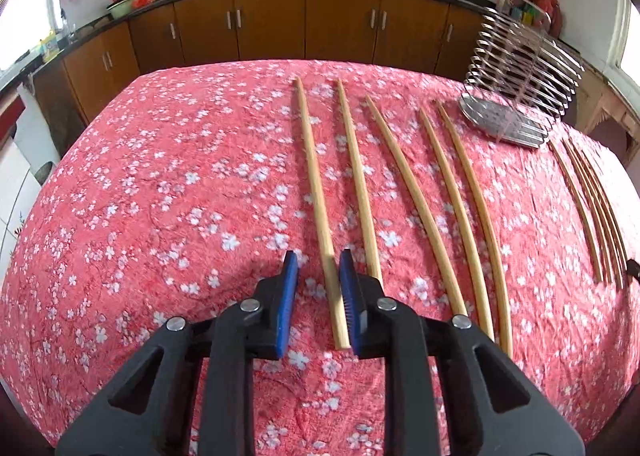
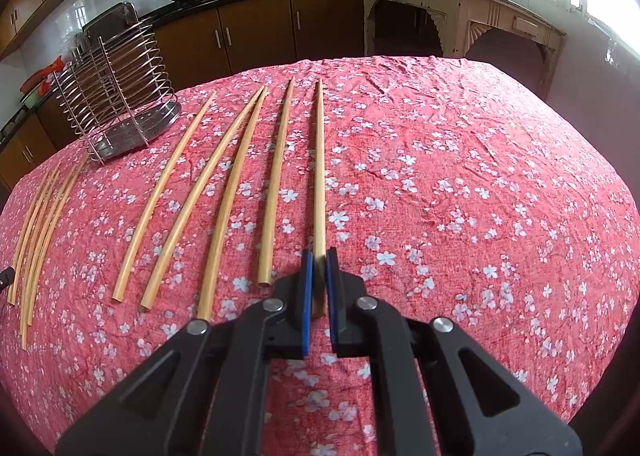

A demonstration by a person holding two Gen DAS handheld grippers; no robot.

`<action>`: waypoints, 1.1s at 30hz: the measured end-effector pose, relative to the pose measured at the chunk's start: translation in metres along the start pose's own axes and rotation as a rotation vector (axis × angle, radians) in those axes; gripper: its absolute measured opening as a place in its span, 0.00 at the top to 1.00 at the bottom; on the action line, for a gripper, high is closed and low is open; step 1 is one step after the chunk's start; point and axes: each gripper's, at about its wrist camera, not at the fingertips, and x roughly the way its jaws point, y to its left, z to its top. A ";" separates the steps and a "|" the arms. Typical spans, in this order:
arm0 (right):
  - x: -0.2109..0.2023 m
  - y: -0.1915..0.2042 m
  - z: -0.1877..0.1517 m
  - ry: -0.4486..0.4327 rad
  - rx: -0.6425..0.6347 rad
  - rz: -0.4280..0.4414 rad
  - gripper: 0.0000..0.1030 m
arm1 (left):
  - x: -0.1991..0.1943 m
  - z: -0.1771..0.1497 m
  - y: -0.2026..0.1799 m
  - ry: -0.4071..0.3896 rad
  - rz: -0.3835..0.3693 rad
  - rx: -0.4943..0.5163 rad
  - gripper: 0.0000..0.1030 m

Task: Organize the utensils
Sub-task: 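Grasp a wooden chopstick with the left tool while the right tool grasps another chopstick, then lift both held chopsticks and lower them upright into the wire holder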

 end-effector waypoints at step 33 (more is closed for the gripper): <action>-0.127 -0.026 0.061 -0.453 0.012 0.041 0.93 | -0.114 0.052 0.030 -0.373 -0.029 -0.103 0.94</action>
